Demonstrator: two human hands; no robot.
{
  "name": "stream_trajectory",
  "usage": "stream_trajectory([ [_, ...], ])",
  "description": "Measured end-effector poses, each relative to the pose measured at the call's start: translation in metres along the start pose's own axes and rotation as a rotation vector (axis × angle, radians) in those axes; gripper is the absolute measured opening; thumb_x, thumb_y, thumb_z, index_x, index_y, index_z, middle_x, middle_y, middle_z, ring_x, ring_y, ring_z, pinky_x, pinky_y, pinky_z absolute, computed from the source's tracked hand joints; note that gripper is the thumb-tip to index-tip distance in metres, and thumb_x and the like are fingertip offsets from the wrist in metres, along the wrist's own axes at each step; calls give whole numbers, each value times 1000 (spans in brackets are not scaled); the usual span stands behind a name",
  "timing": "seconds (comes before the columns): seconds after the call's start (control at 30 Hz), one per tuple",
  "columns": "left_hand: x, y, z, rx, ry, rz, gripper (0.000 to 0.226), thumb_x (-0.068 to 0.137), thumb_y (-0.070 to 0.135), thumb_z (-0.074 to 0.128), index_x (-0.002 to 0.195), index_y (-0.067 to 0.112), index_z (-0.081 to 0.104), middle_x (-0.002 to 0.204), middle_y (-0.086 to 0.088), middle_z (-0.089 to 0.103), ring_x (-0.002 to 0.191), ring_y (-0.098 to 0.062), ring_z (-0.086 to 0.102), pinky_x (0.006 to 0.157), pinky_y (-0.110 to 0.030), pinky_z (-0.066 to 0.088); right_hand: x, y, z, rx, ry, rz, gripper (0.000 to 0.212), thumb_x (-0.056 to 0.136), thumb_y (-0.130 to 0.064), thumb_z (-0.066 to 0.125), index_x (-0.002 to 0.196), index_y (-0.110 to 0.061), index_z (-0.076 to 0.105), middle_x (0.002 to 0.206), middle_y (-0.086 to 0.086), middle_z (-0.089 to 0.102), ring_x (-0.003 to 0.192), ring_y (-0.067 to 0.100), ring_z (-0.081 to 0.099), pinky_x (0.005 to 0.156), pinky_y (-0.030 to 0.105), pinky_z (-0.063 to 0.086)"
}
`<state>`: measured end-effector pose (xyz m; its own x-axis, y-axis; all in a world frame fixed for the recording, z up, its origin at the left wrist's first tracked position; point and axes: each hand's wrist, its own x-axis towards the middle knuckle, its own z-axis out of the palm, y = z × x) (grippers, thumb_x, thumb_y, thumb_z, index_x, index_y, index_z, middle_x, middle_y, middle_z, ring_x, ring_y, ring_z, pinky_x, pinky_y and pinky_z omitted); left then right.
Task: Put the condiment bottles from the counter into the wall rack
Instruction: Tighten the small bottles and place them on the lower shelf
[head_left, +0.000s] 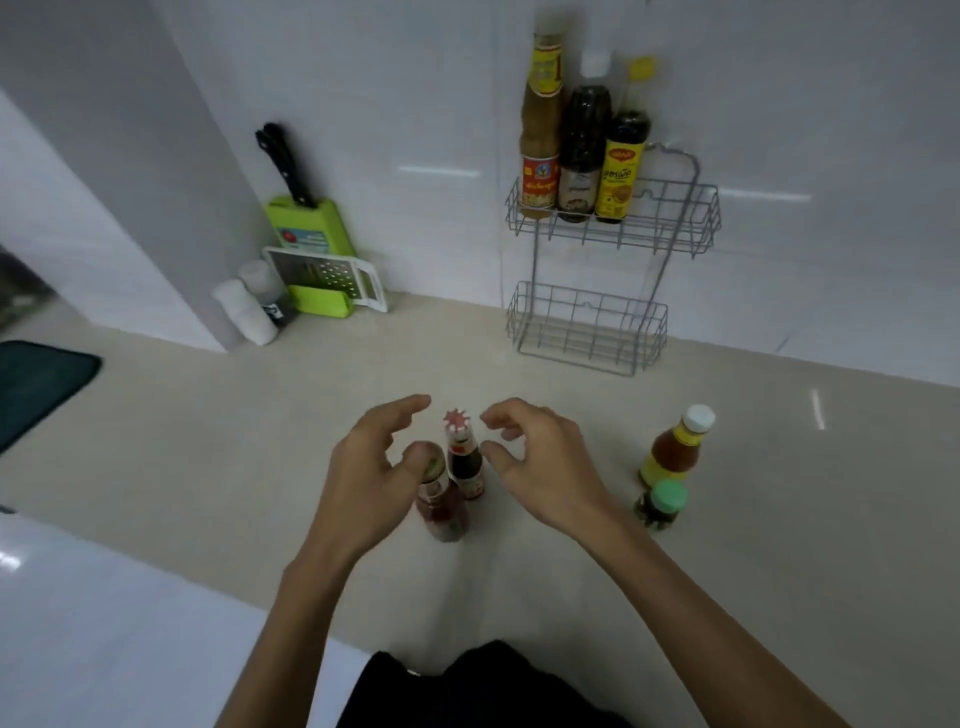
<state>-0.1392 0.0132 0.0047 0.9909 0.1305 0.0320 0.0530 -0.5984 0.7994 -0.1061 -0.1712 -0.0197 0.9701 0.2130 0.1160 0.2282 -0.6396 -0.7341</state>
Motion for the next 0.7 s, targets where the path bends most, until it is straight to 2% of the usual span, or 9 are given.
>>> stream_trajectory([
  [0.1,-14,-28,0,-1,-123,-141,60,86,8,62,142,25,48,138,10,53,125,-8,52,99,-24,40,3,-14,14,51,-86,-61,31,86,-26,69,117,-26,66,115,-11,68,81,0,63,79,16,51],
  [0.17,-19,-40,10,-25,-187,-171,60,84,13,66,139,26,49,133,12,57,121,-5,54,95,-17,41,4,-21,23,39,-168,-108,42,87,-31,67,128,-27,59,127,-6,64,97,7,65,90,27,53],
  [0.27,-19,-46,30,-89,-202,-217,43,80,13,72,118,27,58,105,13,67,92,10,62,68,-5,42,7,-31,33,-122,-299,-151,52,91,-38,59,141,-32,46,141,-3,54,134,17,45,106,35,41],
  [0.33,-16,-47,46,-113,-170,-246,38,75,2,73,101,24,57,82,17,63,69,14,60,56,-5,43,9,-34,38,-214,-329,-188,50,94,-38,54,142,-32,44,135,-1,56,127,22,49,101,36,43],
  [0.4,-14,-52,57,-132,-120,-290,32,74,2,70,95,22,57,76,15,65,67,3,65,57,-12,52,11,-36,40,-251,-345,-203,45,95,-36,51,139,-29,46,126,2,57,118,24,54,95,39,46],
  [0.5,-11,-61,61,-198,-89,-292,17,75,10,64,90,18,63,75,3,73,69,-20,73,63,-44,61,12,-41,37,-285,-399,-213,39,96,-37,49,134,-26,47,117,2,56,111,24,54,91,40,47],
  [0.53,-11,-62,59,-216,-84,-270,18,76,9,64,88,22,62,73,4,72,66,-17,72,60,-42,60,13,-44,34,-288,-412,-228,38,97,-38,48,133,-26,47,115,2,56,110,23,55,90,40,47],
  [0.63,-12,-56,39,-232,-48,-179,30,76,8,65,79,36,54,60,18,65,55,1,60,52,-14,45,18,-60,20,-253,-449,-284,40,97,-40,49,135,-28,46,117,1,57,111,21,55,93,39,46],
  [0.7,-9,-51,20,-255,-68,-155,26,78,11,68,76,33,55,59,16,66,54,0,59,54,-14,44,25,-77,9,-241,-502,-344,43,98,-39,48,141,-31,42,127,0,55,118,19,52,99,39,44],
])
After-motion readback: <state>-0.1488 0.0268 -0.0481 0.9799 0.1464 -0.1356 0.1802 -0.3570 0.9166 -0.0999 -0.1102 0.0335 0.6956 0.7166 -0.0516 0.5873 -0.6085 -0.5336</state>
